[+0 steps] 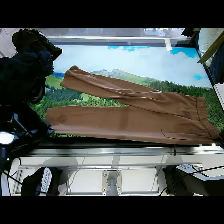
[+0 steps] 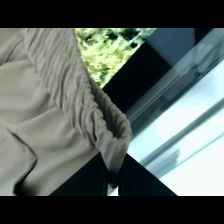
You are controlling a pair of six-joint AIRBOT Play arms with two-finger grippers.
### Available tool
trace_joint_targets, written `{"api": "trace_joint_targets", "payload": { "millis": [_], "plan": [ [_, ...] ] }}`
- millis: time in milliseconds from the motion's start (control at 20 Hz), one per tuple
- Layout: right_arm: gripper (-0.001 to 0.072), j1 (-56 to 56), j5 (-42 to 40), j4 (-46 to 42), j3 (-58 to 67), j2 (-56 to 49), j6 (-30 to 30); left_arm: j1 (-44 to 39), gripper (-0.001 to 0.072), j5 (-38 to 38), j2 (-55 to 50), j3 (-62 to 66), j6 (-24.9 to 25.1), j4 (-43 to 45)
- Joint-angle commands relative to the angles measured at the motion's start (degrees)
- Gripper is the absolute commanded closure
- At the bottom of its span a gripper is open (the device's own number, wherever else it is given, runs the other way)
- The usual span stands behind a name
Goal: Fold the clothes and pants, and hang the long-sleeved shirts on hangers.
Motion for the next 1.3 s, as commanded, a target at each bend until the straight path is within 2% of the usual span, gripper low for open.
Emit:
{"api": "trace_joint_targets", "payload": {
  "millis": [0,50,100,150,250,350,450,550,750,850,950,1000,1250],
  "plan": [
    [0.0538,-0.04,-0.81,-2.45,0.13,0.04,0.81,-0.20,0.0654,-0.39,0.90,-1.36,-1.66,1.62],
    [0.0302,-0.04,-0.13,-2.43,0.22,0.22,2.40,-0.15,0.0415,-0.35,0.90,-1.29,-1.79,1.22],
    [0.0278,-0.04,1.20,-2.38,0.98,0.28,4.07,-0.17,0.0114,-0.33,0.90,-0.79,-1.81,1.18],
    [0.0278,-0.04,3.52,-2.43,2.80,0.33,5.49,-0.17,0.0038,-0.33,0.90,0.42,-1.79,1.03],
    [0.0279,-0.04,6.95,-2.12,9.14,0.33,8.90,-0.17,0.0038,0.79,0.90,5.38,-1.75,1.03],
    [0.0279,0.02,7.52,3.30,16.35,0.33,13.49,-0.24,0.0038,7.65,0.83,12.02,-1.68,0.37],
    [0.0279,1.68,5.90,18.01,19.85,0.33,12.37,-0.24,0.0058,19.06,-1.18,17.40,4.37,-7.02],
    [0.0279,7.06,4.85,28.92,19.93,0.26,7.48,-0.42,0.0058,21.00,-8.48,22.08,9.79,-13.84],
    [0.0279,26.36,1.11,27.32,19.93,0.20,5.03,-7.65,0.0058,24.50,-30.69,32.28,16.83,-23.04],
    [0.0278,35.15,-3.54,25.79,19.93,0.20,5.03,-12.63,0.0058,24.96,-43.25,39.47,16.70,-23.98],
    [0.0278,40.44,-6.91,25.68,19.93,0.20,5.03,-15.28,0.0058,23.78,-52.76,45.27,13.38,-24.30],
    [0.0278,41.83,-7.32,25.68,19.93,0.20,5.03,-16.04,0.0058,23.69,-56.70,47.76,13.25,-24.57],
    [0.0278,42.14,-4.55,24.48,19.93,0.22,5.05,-17.90,0.0060,24.17,-66.42,53.75,12.74,-23.02]
  ]
}}
